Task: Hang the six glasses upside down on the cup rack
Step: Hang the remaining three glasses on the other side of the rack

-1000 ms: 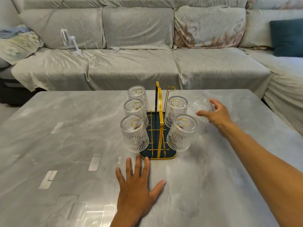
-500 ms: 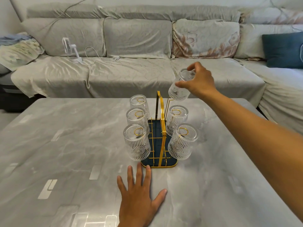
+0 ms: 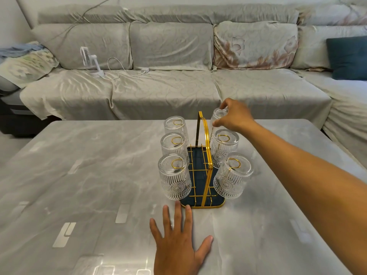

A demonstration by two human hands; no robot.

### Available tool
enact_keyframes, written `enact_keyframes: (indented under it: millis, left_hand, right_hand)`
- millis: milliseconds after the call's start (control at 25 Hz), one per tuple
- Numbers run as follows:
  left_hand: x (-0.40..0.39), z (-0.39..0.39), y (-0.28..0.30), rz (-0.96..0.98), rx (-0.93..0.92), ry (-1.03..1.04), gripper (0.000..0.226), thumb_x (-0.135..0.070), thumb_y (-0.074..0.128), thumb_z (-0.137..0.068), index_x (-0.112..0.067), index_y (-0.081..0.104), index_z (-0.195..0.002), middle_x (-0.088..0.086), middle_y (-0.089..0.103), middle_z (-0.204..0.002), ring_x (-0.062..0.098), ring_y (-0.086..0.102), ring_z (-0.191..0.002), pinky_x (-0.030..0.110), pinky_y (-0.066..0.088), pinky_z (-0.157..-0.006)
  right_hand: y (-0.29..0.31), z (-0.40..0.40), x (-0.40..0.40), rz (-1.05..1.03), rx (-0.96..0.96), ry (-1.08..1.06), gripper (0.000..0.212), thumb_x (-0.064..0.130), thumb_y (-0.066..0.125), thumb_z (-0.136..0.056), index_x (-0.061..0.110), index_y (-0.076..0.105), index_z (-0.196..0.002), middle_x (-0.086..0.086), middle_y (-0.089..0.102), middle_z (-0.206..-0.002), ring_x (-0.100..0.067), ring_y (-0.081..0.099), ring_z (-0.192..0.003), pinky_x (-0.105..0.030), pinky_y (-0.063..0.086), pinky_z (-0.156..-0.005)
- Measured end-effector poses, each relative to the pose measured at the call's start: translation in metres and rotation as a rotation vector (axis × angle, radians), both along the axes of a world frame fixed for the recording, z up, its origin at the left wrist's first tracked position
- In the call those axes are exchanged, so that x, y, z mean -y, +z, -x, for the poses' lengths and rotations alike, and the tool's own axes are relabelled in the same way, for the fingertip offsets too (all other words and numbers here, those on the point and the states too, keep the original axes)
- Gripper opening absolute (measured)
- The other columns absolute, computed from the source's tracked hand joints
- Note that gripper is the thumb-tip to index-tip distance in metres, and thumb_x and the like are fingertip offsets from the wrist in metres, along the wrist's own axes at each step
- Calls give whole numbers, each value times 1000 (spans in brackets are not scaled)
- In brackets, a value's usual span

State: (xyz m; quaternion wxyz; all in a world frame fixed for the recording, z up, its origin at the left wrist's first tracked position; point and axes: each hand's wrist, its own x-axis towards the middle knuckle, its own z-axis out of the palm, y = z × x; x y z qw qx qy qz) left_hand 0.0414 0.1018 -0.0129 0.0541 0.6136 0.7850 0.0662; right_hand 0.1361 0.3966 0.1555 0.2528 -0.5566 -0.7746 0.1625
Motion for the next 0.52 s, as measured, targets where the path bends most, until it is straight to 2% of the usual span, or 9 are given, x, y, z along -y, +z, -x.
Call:
enact_keyframes:
  millis: [160,280,520]
  left_hand:
    - [1,0,3,27,3,1,88,-82,25,-78,-19,62,-128,12,55,-139,43,53,-123,55,-1,-105]
    - [1,0,7,50,22,12,90,-82,18,-79,-20,64,-125,12,59,-136,43,56,-120,53,0,-105]
    - [1,0,8,84,19,15,92,-82,20,-78,-17,66,-123,12,63,-131,43,59,-116,52,-1,-105]
  right_hand:
    - [-11,2,-3,23,27,4,58,32,87,-56,21,54,-102,-7,61,-113,-22,53,-89,-34,43,-68]
    - [-17,3,-4,26,26,6,59,31,88,-56,20,55,-103,-9,61,-115,-24,54,-92,-34,44,-71]
    - [-15,0,-4,93,9,8,60,32,85,-61,16,55,-110,-9,60,-117,-24,54,-98,-37,47,-77]
